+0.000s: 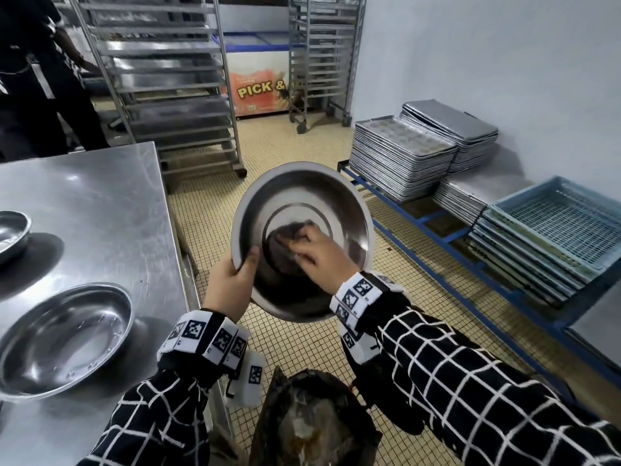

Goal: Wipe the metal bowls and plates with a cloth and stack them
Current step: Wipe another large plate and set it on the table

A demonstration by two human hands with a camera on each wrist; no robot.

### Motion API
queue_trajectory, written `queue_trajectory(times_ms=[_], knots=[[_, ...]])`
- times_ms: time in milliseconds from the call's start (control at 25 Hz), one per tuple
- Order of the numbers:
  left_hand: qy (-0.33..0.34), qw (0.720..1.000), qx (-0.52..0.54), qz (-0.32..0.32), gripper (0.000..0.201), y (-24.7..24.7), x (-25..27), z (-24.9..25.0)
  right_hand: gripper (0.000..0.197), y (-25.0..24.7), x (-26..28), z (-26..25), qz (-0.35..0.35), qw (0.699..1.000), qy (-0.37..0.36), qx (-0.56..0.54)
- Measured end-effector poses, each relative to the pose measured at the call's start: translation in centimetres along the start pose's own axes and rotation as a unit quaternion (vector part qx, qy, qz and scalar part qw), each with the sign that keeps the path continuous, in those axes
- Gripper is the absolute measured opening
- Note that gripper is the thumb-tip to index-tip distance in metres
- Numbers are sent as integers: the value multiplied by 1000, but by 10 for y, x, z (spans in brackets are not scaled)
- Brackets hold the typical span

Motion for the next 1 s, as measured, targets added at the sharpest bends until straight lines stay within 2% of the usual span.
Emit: queue_trajectory(times_ms=[80, 160, 200, 240, 280, 360, 400, 440, 560, 680, 840, 920, 1000], knots=[[3, 1000, 11, 20, 24, -6, -2, 2, 26, 19, 12, -11, -89, 995, -29, 21], [6, 999, 23, 38, 15, -11, -5, -1, 30, 22, 21, -7, -150, 988, 5, 17], [4, 999, 23, 41, 9, -12, -7, -1, 31, 16, 23, 0, -151, 988, 38, 9], [2, 999, 18, 41, 7, -13, -7, -3, 31, 7, 22, 6, -120, 990, 72, 1], [-3, 999, 16, 38, 10, -14, -7, -5, 32, -8, 20, 12, -49, 993, 105, -8], [-31, 998, 45, 19, 13, -13, -8, -7, 34, -40, 15, 24, 126, 981, 145, -18], [-57, 996, 68, 6, 16, -12, -8, -8, 35, -49, 12, 27, 172, 974, 145, -6], [-85, 992, 94, -8, 20, -9, -8, -7, 35, -51, 9, 29, 183, 974, 129, 23], [-112, 984, 133, -35, 29, -1, -9, -5, 36, -26, 5, 28, 108, 987, 78, 90], [-97, 984, 150, -13, 44, 3, -12, -4, 46, -3, 16, 13, 66, 993, 77, 57], [-91, 986, 138, 8, 42, 2, -15, -4, 40, 13, 29, -15, -32, 999, 15, 25], [-85, 991, 104, 19, 49, 0, -18, -7, 34, 9, 34, -16, -101, 994, 18, 23], [-86, 991, 95, 23, 53, 1, -19, -12, 29, 4, 40, -13, -155, 986, 52, 24]])
Point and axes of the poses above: each hand's wrist, its own x-axis away from the middle knuckle, its own y-axis out of the palm, z = x × y, the point moved 4 cm from there along -x, towards the middle knuckle, and after that the axes turned 2 degrees about x, right-handed, at the moved point
